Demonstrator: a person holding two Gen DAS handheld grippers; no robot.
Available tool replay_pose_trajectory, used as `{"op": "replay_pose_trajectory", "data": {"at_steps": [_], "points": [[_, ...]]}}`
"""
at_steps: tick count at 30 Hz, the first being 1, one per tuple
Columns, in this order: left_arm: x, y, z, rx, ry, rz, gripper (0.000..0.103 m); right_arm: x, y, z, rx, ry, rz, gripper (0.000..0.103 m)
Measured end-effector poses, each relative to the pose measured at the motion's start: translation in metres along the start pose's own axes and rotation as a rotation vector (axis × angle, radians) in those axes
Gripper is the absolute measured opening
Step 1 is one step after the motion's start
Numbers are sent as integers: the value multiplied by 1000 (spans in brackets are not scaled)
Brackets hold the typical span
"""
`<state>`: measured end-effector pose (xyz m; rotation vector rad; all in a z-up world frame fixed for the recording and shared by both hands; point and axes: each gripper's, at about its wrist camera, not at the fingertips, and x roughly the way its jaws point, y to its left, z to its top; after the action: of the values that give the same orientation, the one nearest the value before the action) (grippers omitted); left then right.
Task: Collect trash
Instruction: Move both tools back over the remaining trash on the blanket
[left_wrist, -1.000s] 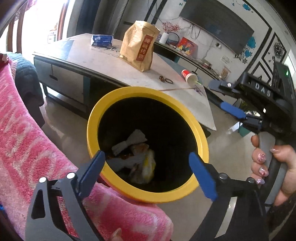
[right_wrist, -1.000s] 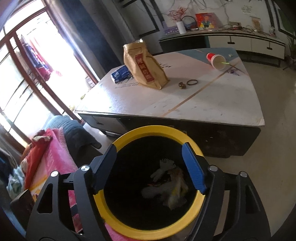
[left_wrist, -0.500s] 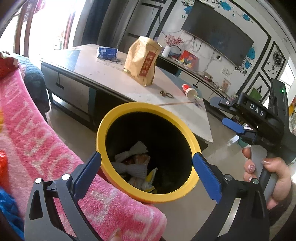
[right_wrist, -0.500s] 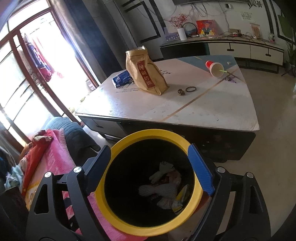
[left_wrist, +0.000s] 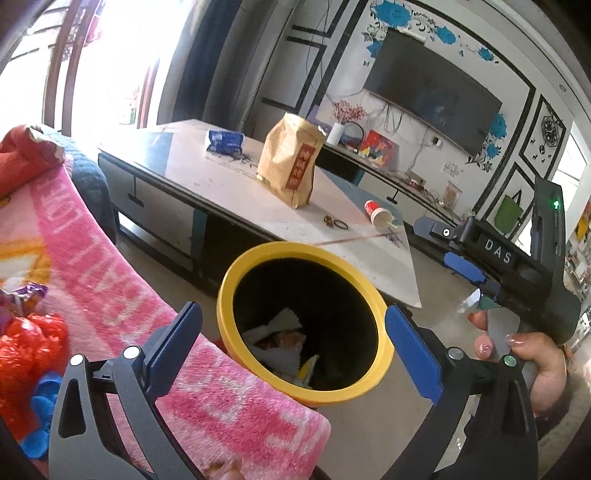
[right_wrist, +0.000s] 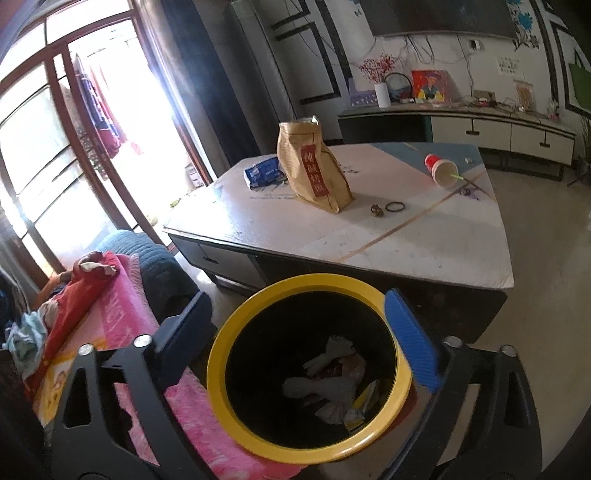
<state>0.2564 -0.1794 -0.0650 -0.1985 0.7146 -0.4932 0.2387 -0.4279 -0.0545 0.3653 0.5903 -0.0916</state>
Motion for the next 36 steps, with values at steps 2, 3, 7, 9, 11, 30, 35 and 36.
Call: {"op": "replay_pose_trajectory", "data": {"at_steps": [2,3,7,9,11,30,35,36], "points": [[-8,2,0,-6,-17,2,96,-3,4,0,-12,-4,5,87],[-11,2,1,-8,-22,4,96,-4,6,0,-18,-5,7,87],[-24,6,3,-17,-48,12,96,-10,13,0,-32,-16,18,87],[-30,7,2,-19,-62,19,96,-13,18,-1,-44,-23,23,87],[-36,10,3,-23,-74,23,96,-16,22,-1,-53,-26,29,87],[-84,29,0,-50,-163,50,96,-36,66,-11,-129,-42,86,88],[-96,38,-2,-61,-190,71,96,-40,79,-15,-158,-39,109,88],[-98,40,-2,-64,-195,76,96,-41,82,-17,-166,-39,117,88]]}}
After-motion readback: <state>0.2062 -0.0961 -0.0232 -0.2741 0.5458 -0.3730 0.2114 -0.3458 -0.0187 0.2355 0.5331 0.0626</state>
